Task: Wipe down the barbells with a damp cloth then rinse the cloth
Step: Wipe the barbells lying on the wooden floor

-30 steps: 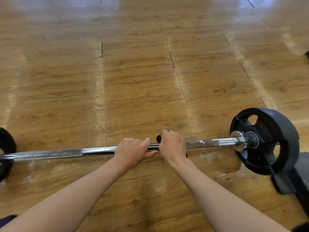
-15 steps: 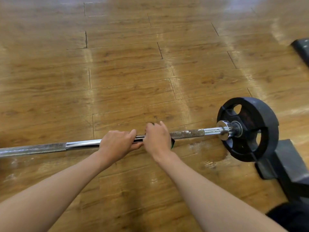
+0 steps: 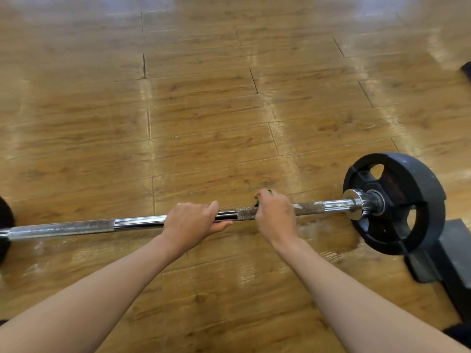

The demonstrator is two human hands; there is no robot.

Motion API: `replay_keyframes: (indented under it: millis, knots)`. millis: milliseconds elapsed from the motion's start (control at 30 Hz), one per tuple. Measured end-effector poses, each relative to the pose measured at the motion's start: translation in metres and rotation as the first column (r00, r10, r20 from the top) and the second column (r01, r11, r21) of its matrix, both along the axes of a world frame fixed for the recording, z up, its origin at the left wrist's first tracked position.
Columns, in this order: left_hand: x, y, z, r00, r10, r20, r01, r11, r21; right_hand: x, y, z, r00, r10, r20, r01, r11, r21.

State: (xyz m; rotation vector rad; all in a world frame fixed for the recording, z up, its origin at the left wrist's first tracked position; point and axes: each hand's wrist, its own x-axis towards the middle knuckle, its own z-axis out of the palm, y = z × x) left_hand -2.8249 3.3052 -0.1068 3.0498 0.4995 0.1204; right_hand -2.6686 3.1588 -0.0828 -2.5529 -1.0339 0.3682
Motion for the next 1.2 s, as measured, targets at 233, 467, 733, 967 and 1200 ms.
replay_keyframes:
  millis: [233,467,733,967,1200]
  knots:
    - [-0.001,0.0,-0.001,1.0,-0.018,-0.004,0.018,1.0,0.005,-0.029,-0.006,-0.006,0.944,0.275,0.182,-0.299,0.946,0.123]
    - [-0.002,-0.001,0.002,0.999,-0.027,-0.02,0.027,1.0,-0.002,0.012,-0.016,0.008,0.979,0.127,0.159,-0.109,0.987,-0.115]
    - [0.002,0.006,0.001,0.999,-0.027,-0.036,0.027,1.0,-0.013,-0.026,0.012,0.014,0.955,0.284,0.083,-0.275,0.955,-0.108]
    - [0.003,0.005,0.001,0.996,-0.016,-0.092,0.015,1.0,-0.016,0.052,-0.038,0.019,0.82,0.531,0.216,-0.454,0.832,-0.32]
    - [0.052,-0.019,0.023,0.975,-0.062,-0.214,0.054,0.998,-0.046,0.067,-0.026,0.018,0.713,0.7,0.023,-0.683,0.702,-0.2]
